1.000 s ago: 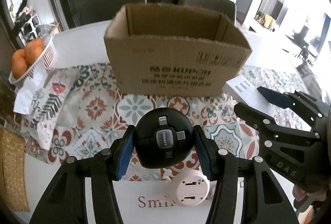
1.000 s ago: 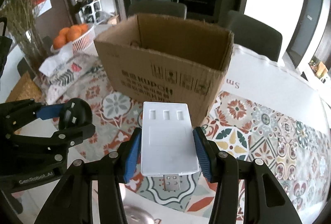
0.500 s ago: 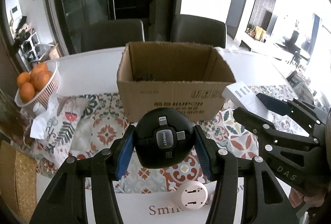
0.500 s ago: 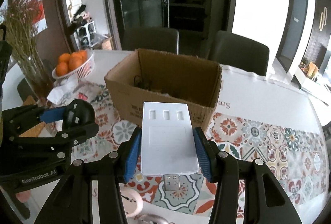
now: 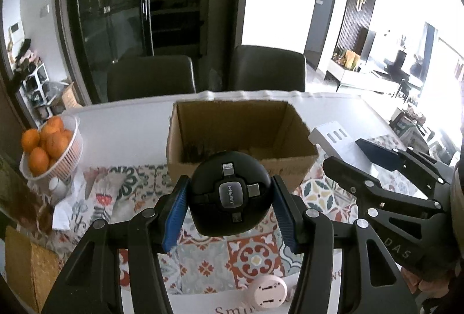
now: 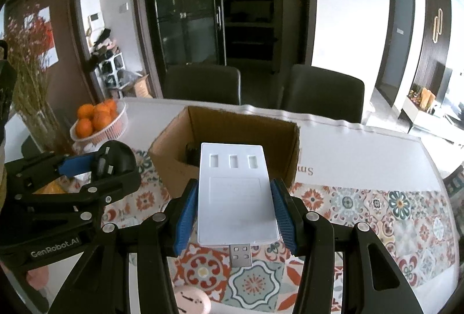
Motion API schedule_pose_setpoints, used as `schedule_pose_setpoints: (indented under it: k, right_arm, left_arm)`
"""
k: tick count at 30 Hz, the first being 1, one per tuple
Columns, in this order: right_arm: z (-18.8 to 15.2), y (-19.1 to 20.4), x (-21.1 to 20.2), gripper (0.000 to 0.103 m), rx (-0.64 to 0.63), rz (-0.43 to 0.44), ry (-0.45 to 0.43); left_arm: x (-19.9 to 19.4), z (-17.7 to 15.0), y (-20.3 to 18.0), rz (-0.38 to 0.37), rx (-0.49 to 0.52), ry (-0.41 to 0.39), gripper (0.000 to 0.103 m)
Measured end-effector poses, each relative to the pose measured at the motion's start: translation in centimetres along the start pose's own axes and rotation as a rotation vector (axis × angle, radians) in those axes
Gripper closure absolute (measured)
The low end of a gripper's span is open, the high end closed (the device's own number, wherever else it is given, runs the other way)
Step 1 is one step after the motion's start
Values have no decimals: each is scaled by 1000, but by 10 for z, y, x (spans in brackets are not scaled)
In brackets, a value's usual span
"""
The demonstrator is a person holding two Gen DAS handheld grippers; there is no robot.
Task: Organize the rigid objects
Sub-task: 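Carry the white hub and black puck over the box and lower them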
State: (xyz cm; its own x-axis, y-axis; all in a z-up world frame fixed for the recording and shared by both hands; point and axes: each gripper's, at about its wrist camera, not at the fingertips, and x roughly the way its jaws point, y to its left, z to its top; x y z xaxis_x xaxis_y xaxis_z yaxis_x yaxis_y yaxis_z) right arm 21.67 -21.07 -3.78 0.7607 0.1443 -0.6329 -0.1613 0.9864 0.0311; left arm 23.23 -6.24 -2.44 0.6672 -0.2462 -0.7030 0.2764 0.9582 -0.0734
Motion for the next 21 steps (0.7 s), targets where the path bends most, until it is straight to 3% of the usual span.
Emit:
schedule_pose_setpoints:
  k: [21]
  right_arm:
    - [67, -9, 22, 52, 55, -37, -26]
  left_arm:
    - [19, 70, 12, -34, 25, -32, 48]
